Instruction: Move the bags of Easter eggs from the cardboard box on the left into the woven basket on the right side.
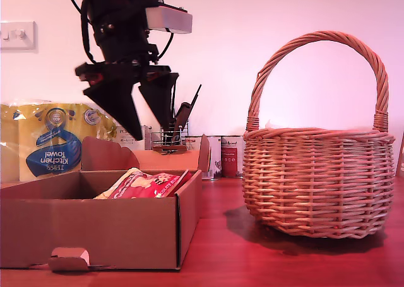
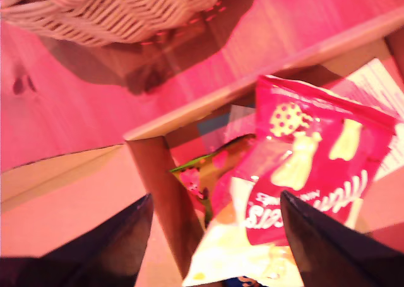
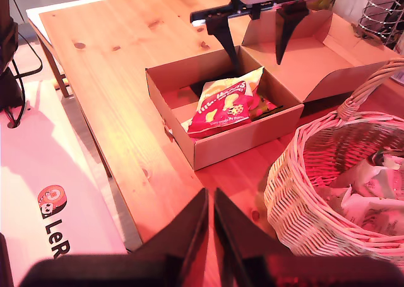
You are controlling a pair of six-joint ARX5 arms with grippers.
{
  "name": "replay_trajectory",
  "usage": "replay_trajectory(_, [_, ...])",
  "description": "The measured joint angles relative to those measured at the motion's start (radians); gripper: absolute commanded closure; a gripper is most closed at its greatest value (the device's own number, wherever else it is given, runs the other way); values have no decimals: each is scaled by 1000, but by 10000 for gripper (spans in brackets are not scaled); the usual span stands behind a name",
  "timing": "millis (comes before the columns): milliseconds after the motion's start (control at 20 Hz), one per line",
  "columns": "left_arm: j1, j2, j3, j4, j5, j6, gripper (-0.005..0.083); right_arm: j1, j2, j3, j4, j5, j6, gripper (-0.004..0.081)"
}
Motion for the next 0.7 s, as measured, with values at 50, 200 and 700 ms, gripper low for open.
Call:
replay_trajectory(50, [1,0,0,-11,0,2,188,0,0,0,0,0,0,783])
replay_trajectory(200, [5,14,0,-16,4,24,188,10,0,0,-18,0,0,783])
replay_trajectory(700, [1,165,0,-16,-5,72,193,26,0,0,-31,0,-4,783])
